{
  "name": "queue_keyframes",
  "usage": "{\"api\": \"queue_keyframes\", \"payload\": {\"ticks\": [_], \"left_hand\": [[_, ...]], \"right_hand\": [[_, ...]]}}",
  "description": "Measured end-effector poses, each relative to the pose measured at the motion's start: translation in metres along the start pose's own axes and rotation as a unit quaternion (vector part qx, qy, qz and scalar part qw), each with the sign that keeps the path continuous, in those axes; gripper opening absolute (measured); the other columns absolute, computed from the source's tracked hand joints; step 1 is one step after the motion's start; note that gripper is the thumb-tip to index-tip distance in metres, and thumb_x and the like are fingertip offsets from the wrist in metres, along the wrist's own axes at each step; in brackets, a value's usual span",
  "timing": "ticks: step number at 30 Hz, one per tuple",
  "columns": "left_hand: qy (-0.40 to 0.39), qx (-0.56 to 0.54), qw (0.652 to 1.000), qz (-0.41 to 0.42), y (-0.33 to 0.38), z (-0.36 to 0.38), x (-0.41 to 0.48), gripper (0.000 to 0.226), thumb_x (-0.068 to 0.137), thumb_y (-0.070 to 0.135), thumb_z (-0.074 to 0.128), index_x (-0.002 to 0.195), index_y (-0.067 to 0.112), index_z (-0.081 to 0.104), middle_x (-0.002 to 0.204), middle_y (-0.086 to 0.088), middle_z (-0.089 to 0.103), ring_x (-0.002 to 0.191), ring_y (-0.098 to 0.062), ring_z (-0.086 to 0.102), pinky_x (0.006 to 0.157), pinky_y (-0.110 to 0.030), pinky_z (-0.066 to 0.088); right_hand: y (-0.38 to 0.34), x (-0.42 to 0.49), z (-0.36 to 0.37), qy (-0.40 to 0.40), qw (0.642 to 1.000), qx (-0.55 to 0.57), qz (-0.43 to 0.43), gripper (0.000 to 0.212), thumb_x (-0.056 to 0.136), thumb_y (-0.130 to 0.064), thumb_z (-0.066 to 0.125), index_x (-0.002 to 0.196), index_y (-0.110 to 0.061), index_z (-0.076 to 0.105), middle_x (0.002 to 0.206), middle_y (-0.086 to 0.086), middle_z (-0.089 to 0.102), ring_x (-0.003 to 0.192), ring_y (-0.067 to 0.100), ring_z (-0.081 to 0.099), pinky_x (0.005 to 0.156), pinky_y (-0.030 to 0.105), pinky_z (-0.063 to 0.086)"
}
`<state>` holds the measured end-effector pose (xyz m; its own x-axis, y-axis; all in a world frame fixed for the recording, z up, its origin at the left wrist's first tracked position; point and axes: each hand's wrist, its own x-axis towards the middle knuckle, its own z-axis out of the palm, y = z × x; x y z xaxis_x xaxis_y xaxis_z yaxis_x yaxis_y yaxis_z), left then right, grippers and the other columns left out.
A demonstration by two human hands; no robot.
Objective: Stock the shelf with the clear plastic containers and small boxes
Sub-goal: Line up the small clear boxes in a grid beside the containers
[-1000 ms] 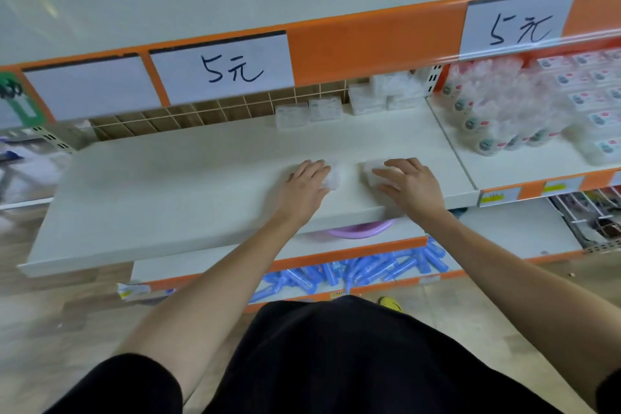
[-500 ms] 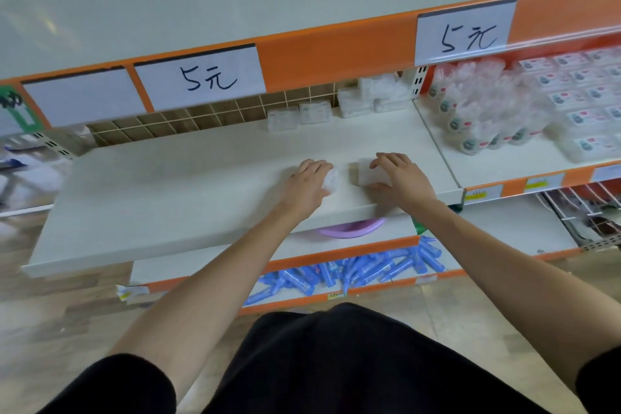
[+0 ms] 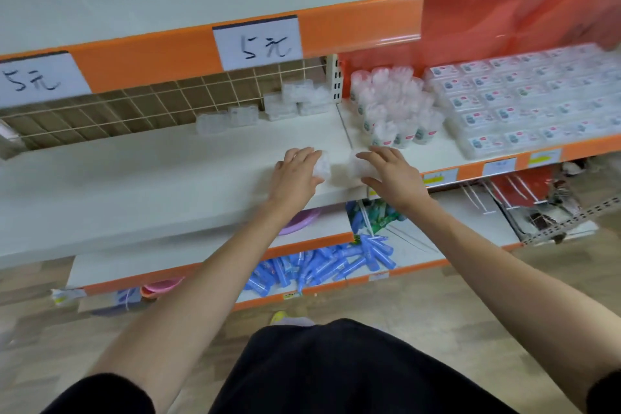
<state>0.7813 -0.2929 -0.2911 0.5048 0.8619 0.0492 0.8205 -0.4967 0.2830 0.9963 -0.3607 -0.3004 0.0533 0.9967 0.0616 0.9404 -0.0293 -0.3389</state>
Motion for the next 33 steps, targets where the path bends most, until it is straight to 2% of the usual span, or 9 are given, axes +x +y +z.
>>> {"api": "queue_keyframes", "payload": {"ticks": [6,10,16,24,28,33], "left_hand": [[0.010,-0.004,1.000,0.013,0.077,0.012,0.019,0.056,0.094,0.030,0.060,0.145,0.021,0.041,0.149,0.003,0.040,0.135,-0.022,0.031,0.101,-0.038,0.032],[0.021,-0.015,0.999,0.020,0.118,0.014,0.036,0.058,0.092,0.029,0.063,0.145,0.021,0.042,0.147,0.004,0.042,0.133,-0.020,0.032,0.101,-0.036,0.032],[0.010,-0.022,0.998,0.057,0.172,0.021,0.081,0.058,0.090,0.032,0.065,0.143,0.021,0.044,0.145,0.004,0.044,0.133,-0.020,0.033,0.103,-0.038,0.032],[-0.004,-0.045,0.992,0.120,0.239,0.049,0.166,0.059,0.091,0.032,0.064,0.144,0.019,0.041,0.146,0.003,0.043,0.133,-0.021,0.032,0.103,-0.038,0.031],[0.000,-0.060,0.990,0.130,0.276,0.062,0.209,0.061,0.090,0.031,0.065,0.144,0.020,0.041,0.146,0.003,0.043,0.135,-0.021,0.032,0.104,-0.041,0.033],[-0.014,-0.066,0.989,0.133,0.310,0.081,0.243,0.062,0.087,0.036,0.068,0.142,0.019,0.044,0.143,0.002,0.046,0.132,-0.022,0.035,0.104,-0.041,0.036]], "right_hand": [[0.061,-0.013,-0.035,0.039,0.999,0.008,-0.002,0.051,0.093,-0.024,0.065,0.142,-0.024,0.048,0.151,0.002,0.041,0.142,0.024,0.030,0.087,0.045,0.051],[0.097,-0.017,-0.054,0.062,0.998,0.023,0.001,0.051,0.092,-0.022,0.067,0.140,-0.021,0.050,0.150,0.006,0.043,0.141,0.025,0.032,0.092,0.046,0.049],[0.149,-0.021,-0.076,0.093,0.995,0.024,0.024,0.049,0.092,-0.024,0.068,0.138,-0.018,0.052,0.144,0.008,0.048,0.135,0.029,0.037,0.081,0.046,0.051],[0.245,0.008,-0.106,0.115,0.991,0.020,0.065,0.051,0.091,-0.022,0.068,0.138,-0.014,0.052,0.144,0.010,0.048,0.135,0.032,0.038,0.092,0.045,0.047],[0.296,0.025,-0.123,0.126,0.989,0.008,0.073,0.050,0.091,-0.021,0.068,0.137,-0.010,0.052,0.141,0.013,0.050,0.132,0.035,0.040,0.100,0.046,0.041],[0.357,0.042,-0.140,0.118,0.987,0.001,0.109,0.050,0.087,-0.014,0.072,0.134,-0.008,0.055,0.139,0.016,0.051,0.130,0.038,0.041,0.103,0.045,0.038]]}}
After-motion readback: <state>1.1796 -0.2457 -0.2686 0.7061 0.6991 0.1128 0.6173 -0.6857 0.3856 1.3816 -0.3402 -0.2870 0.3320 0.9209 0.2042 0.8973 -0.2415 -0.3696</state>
